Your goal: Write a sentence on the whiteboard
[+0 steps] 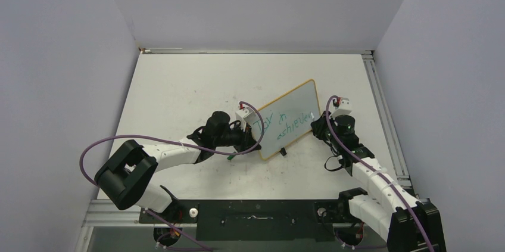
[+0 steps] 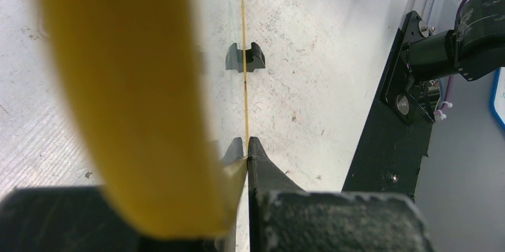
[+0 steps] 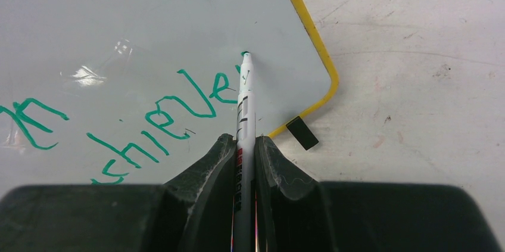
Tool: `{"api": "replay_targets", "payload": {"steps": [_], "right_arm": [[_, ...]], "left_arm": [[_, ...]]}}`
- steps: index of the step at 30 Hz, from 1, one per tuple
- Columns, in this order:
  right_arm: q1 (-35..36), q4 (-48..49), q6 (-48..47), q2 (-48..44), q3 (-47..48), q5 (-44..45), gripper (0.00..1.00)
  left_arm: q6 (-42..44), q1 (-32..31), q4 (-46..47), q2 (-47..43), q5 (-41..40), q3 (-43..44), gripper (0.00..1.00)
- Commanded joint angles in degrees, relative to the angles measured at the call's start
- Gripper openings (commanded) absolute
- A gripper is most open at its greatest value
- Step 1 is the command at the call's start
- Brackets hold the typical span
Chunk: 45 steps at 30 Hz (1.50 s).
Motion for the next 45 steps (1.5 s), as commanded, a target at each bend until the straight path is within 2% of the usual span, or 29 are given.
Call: {"api": "replay_targets", "payload": {"steps": [1, 13, 23, 45], "right_arm": [[-0.27, 3.58, -0.22, 1.02, 1.12, 1.51, 0.05], [-0.28, 3.28, -0.30, 2.05, 1.62, 2.61, 0.05], [-0.16, 2.13, 1.74, 1.17, -1.52, 1.44, 0.05], [-0.19, 3.85, -0.08, 1.12, 2.35, 3.04, 0.05]], "left_arm": [[-0.49, -0.42, -0.89, -1.62, 2.54, 1.02, 0.00], [-0.32, -0.45, -1.18, -1.34, 2.63, 1.46, 0.00], [-0.23, -0.43, -1.17, -1.17, 2.71, 1.56, 0.00], [-0.54, -0.45, -1.11, -1.61, 2.64, 1.05, 0.00]]}}
